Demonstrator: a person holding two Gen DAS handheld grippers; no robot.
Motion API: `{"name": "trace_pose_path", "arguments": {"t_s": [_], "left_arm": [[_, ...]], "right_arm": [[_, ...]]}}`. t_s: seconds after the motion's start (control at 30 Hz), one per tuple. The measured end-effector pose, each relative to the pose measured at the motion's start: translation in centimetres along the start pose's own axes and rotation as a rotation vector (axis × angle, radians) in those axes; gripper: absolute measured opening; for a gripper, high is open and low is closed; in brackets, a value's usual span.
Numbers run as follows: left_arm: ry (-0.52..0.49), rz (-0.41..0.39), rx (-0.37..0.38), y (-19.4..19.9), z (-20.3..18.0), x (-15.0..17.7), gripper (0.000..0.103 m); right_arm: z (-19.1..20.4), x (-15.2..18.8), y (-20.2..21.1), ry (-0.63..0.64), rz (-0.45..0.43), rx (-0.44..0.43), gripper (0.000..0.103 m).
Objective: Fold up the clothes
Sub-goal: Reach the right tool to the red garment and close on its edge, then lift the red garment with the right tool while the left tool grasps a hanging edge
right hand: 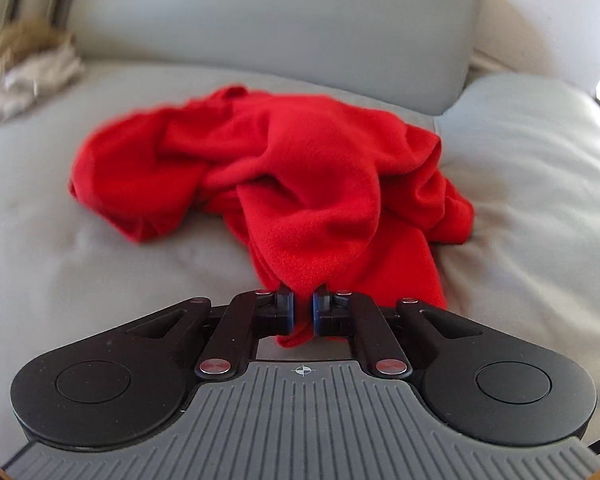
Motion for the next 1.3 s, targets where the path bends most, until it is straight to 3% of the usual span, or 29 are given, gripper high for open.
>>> {"name": "trace_pose_path", "arguments": {"t_s": [0.2, 0.43, 0.57, 0.67, 0.8, 0.93, 1.0, 1.03, 1.07, 1.13, 1.2, 1.3], "left_arm": [[0.055, -0.039, -0.012, 2.8, 2.3, 0.6, 0.102], [0.131, -0.125, -0.047, 7.9, 6.9, 1.4, 0.102], [0.197, -0.189, -0.061, 10.6, 9.8, 1.5, 0.102], [0.243, -0.207, -0.083, 11.7, 11.5, 1.7, 0.102], [0.255, -0.192, -0.100, 11.6, 12.4, 2.0, 0.102], [0.249, -0.176, -0.096, 11.3, 12.2, 2.3, 0.102], [0.245, -0.173, -0.092, 11.3, 12.0, 2.6, 0.102], [0.240, -0.167, -0.092, 11.2, 11.9, 2.8, 0.102], [0.232, -0.158, -0.091, 10.9, 11.7, 3.0, 0.102], [0.212, -0.132, -0.086, 10.2, 11.2, 3.6, 0.102], [0.199, -0.100, -0.073, 9.3, 10.6, 4.2, 0.102], [0.175, -0.058, -0.033, 7.9, 9.2, 5.2, 0.102]], "right_arm": [[5.1, -6.5, 9.5, -0.160, -0.023, -0.301, 0.007], [10.9, -13.0, 24.3, -0.295, -0.084, -0.705, 0.007], [11.6, -14.0, 30.2, -0.358, -0.147, -0.818, 0.007], [10.7, -13.3, 29.2, -0.387, -0.121, -0.717, 0.007], [8.8, -10.6, 23.9, -0.462, 0.035, -0.586, 0.007], [9.0, -10.5, 21.0, -0.421, -0.016, -0.494, 0.008], [8.8, -11.4, 20.2, -0.396, -0.055, -0.423, 0.017], [8.5, -11.7, 19.8, -0.388, -0.065, -0.375, 0.037], [8.0, -11.9, 19.4, -0.385, -0.072, -0.317, 0.070], [6.4, -11.9, 18.9, -0.381, -0.104, -0.208, 0.090], [5.0, -11.2, 18.7, -0.330, -0.118, -0.164, 0.090], [4.3, -8.5, 17.7, -0.286, -0.041, -0.194, 0.089]]}}
Point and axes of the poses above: each gripper's, at about its wrist camera, not at the fingertips, and y roughly against the way its jaws point, z to its left, x to its underside, the point moved 10 cm from there along -y, roughly the way its jaws point, and after that the axes turned 15 degrees about -y, right-handed, at the moved point
